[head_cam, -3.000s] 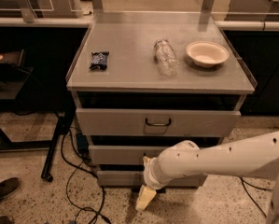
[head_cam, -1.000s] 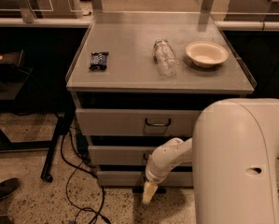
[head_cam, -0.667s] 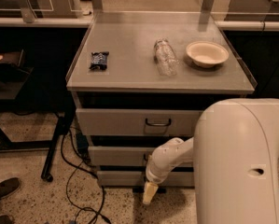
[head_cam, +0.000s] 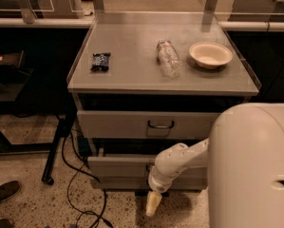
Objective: Open middle drawer
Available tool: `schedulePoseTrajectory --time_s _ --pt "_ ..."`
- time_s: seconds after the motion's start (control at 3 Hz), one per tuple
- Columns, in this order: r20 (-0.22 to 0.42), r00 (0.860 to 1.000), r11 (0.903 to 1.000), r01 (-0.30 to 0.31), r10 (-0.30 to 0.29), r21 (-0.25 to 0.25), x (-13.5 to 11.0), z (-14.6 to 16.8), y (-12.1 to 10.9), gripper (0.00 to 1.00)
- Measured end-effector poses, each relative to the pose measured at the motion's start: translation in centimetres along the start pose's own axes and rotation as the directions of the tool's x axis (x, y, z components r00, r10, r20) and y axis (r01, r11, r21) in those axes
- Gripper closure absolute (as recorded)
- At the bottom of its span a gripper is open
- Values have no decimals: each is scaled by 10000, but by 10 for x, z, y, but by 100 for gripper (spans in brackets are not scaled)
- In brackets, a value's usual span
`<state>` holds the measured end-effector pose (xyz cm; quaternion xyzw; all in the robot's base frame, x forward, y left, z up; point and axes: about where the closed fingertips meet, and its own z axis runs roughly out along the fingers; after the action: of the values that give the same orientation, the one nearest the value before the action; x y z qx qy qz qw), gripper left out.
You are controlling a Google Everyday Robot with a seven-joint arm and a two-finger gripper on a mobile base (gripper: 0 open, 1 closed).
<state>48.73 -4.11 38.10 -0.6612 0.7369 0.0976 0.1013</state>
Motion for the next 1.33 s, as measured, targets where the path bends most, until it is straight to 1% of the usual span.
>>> schedulePoseTrajectory --time_s 0.33,0.67,1.0,1.33 --pt "128 9998 9941 188 -176 -1071 9 -25 56 0" --pt "136 9997 9938 195 -181 -1099 9 -26 57 0" --pt "426 9990 9817 227 -149 -1888 17 -65 102 0" --pt "426 9990 9817 229 -151 -1888 17 -65 102 0"
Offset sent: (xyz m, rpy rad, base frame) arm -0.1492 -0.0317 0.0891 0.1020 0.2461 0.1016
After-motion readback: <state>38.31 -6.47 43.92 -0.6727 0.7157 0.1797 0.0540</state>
